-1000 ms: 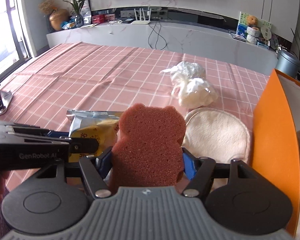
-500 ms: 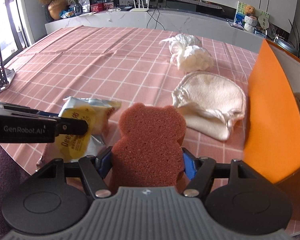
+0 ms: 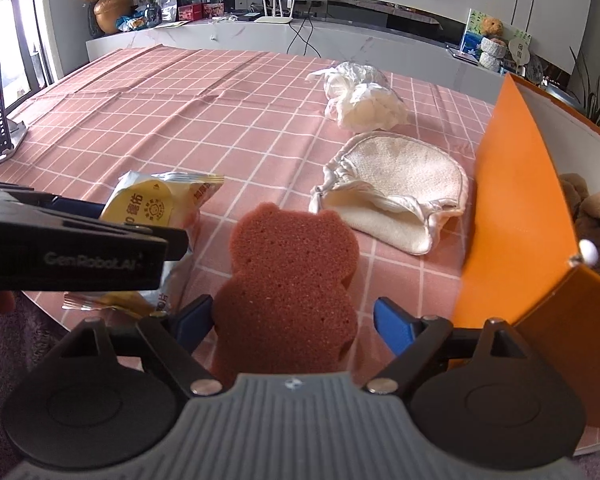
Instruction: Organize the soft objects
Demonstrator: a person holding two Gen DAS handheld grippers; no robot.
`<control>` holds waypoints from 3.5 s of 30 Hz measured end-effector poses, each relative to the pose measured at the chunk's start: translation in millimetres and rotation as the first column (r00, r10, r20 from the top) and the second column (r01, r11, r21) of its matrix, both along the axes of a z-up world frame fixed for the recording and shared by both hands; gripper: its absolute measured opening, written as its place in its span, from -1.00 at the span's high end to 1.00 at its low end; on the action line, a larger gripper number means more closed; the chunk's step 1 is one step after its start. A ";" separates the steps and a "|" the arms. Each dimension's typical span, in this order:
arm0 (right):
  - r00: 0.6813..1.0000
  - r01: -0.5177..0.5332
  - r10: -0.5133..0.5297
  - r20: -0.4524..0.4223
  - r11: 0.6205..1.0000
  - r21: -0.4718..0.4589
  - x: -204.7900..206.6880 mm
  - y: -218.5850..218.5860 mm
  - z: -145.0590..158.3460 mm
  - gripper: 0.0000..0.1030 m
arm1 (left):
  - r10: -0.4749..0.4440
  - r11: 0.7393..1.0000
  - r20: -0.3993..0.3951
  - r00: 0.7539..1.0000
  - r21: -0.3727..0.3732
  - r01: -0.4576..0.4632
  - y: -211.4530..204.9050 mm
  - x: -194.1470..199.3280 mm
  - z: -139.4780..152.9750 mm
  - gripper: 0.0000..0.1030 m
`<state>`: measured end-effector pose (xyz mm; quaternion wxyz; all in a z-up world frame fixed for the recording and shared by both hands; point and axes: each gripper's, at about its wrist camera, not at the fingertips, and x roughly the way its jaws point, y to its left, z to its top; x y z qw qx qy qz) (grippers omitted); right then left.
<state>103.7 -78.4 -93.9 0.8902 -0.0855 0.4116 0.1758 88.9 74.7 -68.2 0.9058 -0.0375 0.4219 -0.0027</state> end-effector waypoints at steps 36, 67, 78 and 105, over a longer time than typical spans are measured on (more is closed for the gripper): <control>0.991 0.017 -0.016 0.131 1.000 -0.004 -18.5 -6.6 25.8 -0.31 | -0.026 1.000 0.105 0.994 -0.001 0.026 3.8 -17.2 11.7 -0.30; 0.941 0.196 -0.195 0.276 0.980 0.024 24.1 -163.3 123.2 -0.31 | -0.466 0.880 0.270 0.843 0.040 0.474 -135.1 61.9 99.8 -0.30; 0.968 0.149 -0.096 0.231 0.964 -0.221 93.4 -205.8 99.3 -0.31 | -0.617 0.787 0.192 0.763 0.148 0.599 -197.9 115.7 80.8 -0.30; 0.991 -0.056 0.102 0.088 0.907 -0.418 164.7 -204.9 57.4 -0.33 | -0.774 0.631 0.097 0.625 0.184 0.754 -252.8 176.5 36.8 -0.30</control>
